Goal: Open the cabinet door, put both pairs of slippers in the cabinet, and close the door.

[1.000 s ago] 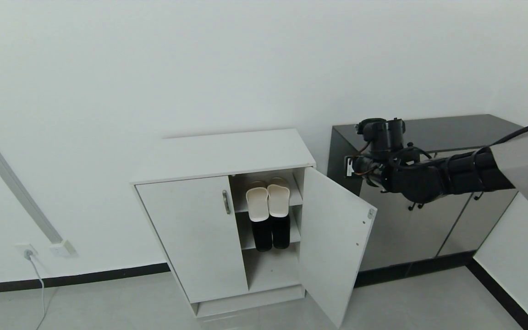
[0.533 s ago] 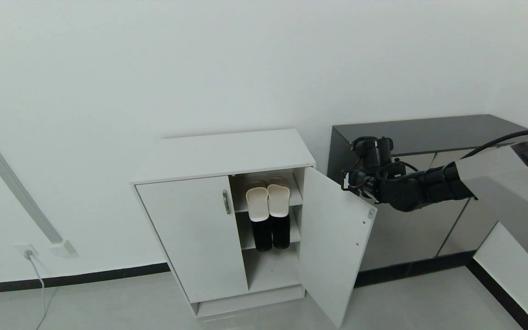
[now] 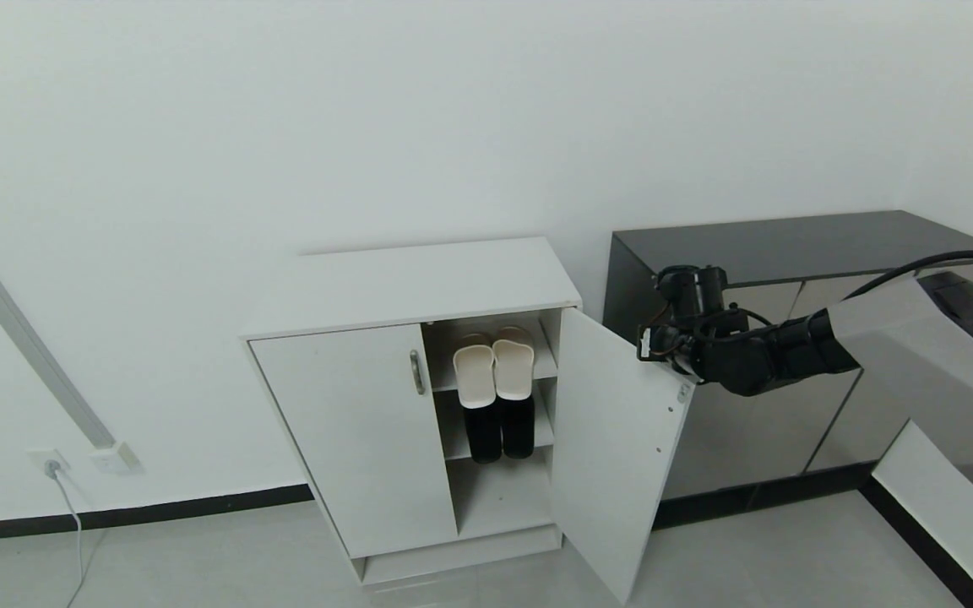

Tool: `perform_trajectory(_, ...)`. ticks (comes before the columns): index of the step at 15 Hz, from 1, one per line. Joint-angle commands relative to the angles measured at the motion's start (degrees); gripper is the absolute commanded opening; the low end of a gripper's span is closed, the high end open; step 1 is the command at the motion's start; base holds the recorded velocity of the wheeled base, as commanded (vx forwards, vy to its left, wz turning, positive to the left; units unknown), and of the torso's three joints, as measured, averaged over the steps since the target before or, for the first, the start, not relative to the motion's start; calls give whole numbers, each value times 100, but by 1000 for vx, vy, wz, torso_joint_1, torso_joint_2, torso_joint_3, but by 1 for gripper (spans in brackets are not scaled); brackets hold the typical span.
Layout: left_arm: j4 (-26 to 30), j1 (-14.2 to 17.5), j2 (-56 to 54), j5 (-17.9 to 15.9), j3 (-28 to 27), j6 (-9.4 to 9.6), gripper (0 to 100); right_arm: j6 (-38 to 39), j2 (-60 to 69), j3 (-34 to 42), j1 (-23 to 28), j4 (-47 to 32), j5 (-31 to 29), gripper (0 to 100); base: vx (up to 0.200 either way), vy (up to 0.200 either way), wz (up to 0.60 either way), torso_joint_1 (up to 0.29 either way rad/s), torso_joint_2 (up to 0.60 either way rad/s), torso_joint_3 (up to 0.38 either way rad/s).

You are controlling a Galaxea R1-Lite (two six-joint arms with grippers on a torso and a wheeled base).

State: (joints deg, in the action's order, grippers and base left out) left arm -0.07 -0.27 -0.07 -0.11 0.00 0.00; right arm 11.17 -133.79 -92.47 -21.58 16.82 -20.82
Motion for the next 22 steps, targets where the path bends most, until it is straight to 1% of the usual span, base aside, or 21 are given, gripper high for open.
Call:
perform_trajectory(1,-1,0,7,-7,0,0,0,0,-7,27,22,-4,-1,0,0,0,0,0,0,0)
perform_trajectory(4,-1,0,7,2,0,0,0,0,2,80,22,-39,-10,0,0,0,0,0,0,0)
perform_trajectory(11,-1,0,7,-7,0,0,0,17,222,581,-92,-12,-1,0,0,0,0,0,0,0)
perform_trajectory(14,-1,0,7,-7,0,0,0,219,530,1002,-409,5,8,0,0,0,0,0,0,0)
perform_trajectory(18,-1,0,7,-7,0,0,0,474,995,1591,-1112,49,254,0,0,0,0,0,0,0)
perform_trajectory(20,-1,0,7,-7,0,0,0,501,1066,1706,-1349,84,245,0,0,0,0,0,0,0)
perform_trajectory(22,-1,0,7,-7,0,0,0,421,1171,1978,-1411,585,272,0,0,0,0,0,0,0)
